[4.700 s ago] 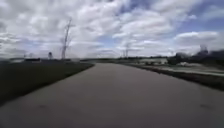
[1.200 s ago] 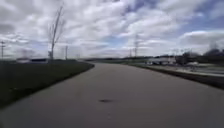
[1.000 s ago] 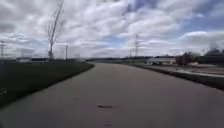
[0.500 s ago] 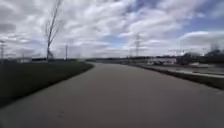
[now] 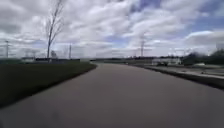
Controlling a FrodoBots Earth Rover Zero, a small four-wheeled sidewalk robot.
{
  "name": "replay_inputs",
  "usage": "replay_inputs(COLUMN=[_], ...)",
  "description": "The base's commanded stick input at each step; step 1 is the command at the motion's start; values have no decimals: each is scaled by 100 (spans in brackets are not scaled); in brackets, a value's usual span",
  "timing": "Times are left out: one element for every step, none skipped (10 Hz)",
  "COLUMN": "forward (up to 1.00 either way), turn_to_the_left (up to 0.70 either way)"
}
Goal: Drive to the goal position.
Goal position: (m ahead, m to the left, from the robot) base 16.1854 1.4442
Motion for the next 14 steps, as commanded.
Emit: replay_inputs(forward=[98, 98, 97, 97, 98, 98, 98, 98, 98, 98, 98, 97, 98, 98], turn_to_the_left=[0, 0, 0, 0, 0, 0, 0, 0, 0, 0, 0, 0, 0, 0])
